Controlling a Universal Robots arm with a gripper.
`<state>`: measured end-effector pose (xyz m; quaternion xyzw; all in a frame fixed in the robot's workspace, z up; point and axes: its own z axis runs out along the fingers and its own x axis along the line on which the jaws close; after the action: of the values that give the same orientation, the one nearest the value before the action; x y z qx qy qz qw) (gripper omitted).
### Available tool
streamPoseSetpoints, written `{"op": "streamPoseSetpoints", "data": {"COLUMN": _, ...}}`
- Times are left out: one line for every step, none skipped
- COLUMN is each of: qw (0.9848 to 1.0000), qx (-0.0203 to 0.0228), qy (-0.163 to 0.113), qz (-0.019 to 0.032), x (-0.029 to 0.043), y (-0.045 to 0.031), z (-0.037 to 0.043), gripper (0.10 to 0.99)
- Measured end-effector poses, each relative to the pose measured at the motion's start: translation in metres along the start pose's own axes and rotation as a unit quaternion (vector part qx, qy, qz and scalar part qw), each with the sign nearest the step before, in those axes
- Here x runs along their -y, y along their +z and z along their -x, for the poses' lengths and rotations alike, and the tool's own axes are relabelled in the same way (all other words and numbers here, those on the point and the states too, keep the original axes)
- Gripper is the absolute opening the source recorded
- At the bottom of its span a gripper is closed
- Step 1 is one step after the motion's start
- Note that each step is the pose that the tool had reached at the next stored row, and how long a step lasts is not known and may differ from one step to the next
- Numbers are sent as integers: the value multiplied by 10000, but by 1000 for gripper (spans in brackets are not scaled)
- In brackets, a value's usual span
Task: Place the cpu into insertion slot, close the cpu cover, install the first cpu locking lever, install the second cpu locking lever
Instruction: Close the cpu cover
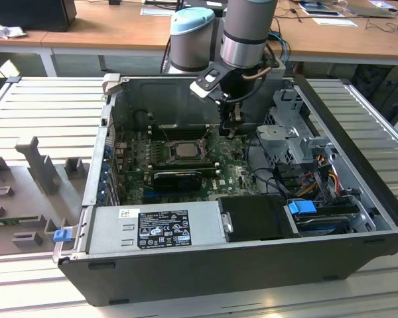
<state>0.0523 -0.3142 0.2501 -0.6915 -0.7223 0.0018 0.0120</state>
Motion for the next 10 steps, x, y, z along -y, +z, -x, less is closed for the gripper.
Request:
{"op": "streamPoseSetpoints", "data": {"qw": 10000, "qx": -1, "qy": 0, "qz": 2, "x": 13, "y": 0, "z": -1, "gripper": 106}}
{"op": "streamPoseSetpoints", "data": {"qw": 10000, "qx": -1, "qy": 0, "qz": 2, "x": 25, "y": 0, "z": -1, "gripper": 106}}
{"op": "streamPoseSetpoints", "data": {"qw": 10000, "qx": -1, "qy": 0, "qz": 3, "x": 32, "y": 1, "z": -1, "gripper": 106}}
{"op": "streamPoseSetpoints", "data": {"qw": 10000, "qx": -1, "qy": -1, "qz": 3, "x": 38, "y": 1, "z": -1, "gripper": 106}}
{"op": "streamPoseSetpoints", "data": {"qw": 10000, "qx": -1, "qy": -1, "qz": 2, "x": 46, "y": 1, "z": -2, "gripper": 106}}
{"op": "streamPoseSetpoints", "data": {"qw": 10000, "qx": -1, "qy": -1, "qz": 2, "x": 54, "y": 1, "z": -2, "gripper": 106}}
{"op": "streamPoseSetpoints", "data": {"qw": 10000, "qx": -1, "qy": 0, "qz": 2, "x": 66, "y": 1, "z": -3, "gripper": 106}}
{"op": "streamPoseSetpoints", "data": {"qw": 10000, "qx": -1, "qy": 0, "qz": 2, "x": 78, "y": 2, "z": -3, "gripper": 106}}
{"op": "streamPoseSetpoints", "data": {"qw": 10000, "qx": 0, "qy": 0, "qz": 2, "x": 98, "y": 2, "z": -4, "gripper": 106}}
{"op": "streamPoseSetpoints", "data": {"qw": 10000, "qx": -1, "qy": 0, "qz": 2, "x": 115, "y": 3, "z": -5, "gripper": 106}}
